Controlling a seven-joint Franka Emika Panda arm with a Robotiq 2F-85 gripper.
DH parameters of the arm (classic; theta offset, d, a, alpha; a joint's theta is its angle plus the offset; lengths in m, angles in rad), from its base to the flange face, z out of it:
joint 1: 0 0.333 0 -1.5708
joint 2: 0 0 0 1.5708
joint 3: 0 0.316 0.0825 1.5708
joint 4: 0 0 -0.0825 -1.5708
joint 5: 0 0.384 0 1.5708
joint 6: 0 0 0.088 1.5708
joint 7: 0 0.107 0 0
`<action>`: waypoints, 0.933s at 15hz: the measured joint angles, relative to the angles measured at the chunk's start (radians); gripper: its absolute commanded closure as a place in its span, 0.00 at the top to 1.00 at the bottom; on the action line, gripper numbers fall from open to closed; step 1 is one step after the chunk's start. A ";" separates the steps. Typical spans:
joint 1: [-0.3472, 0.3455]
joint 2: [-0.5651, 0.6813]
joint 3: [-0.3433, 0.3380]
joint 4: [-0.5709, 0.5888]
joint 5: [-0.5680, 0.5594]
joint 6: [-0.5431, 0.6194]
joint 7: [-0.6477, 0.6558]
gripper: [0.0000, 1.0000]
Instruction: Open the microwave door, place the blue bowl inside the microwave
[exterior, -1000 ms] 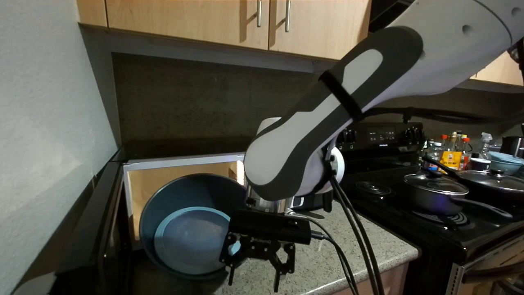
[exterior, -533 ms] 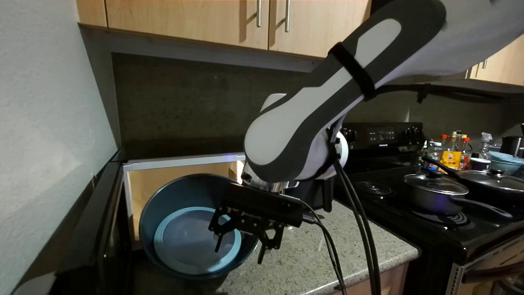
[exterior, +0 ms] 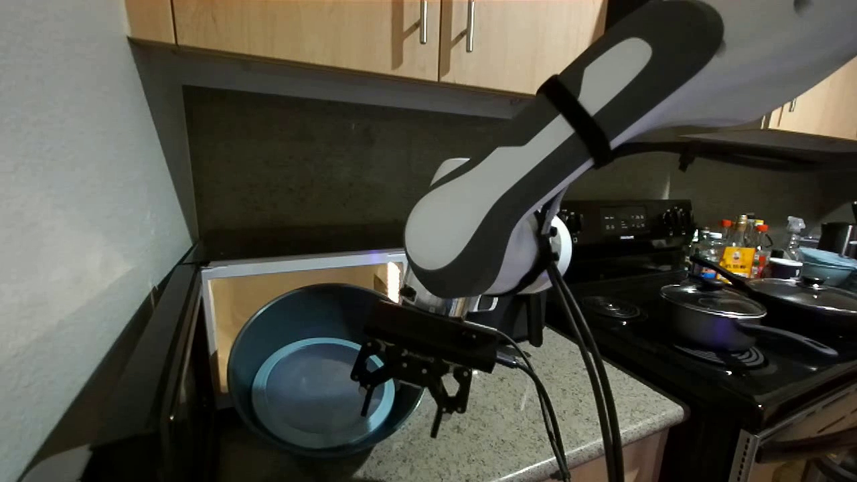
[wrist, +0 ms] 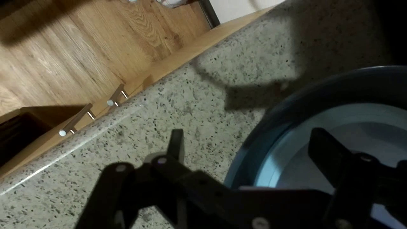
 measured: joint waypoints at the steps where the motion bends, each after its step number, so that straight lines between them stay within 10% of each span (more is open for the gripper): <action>1: -0.004 0.005 0.000 0.002 0.004 -0.010 0.005 1.00; 8: -0.031 0.078 -0.009 0.052 0.009 -0.027 0.017 1.00; 9: -0.035 0.094 -0.010 0.069 0.009 -0.027 0.017 0.75; 14: -0.042 0.170 -0.013 0.155 0.010 -0.026 0.017 0.47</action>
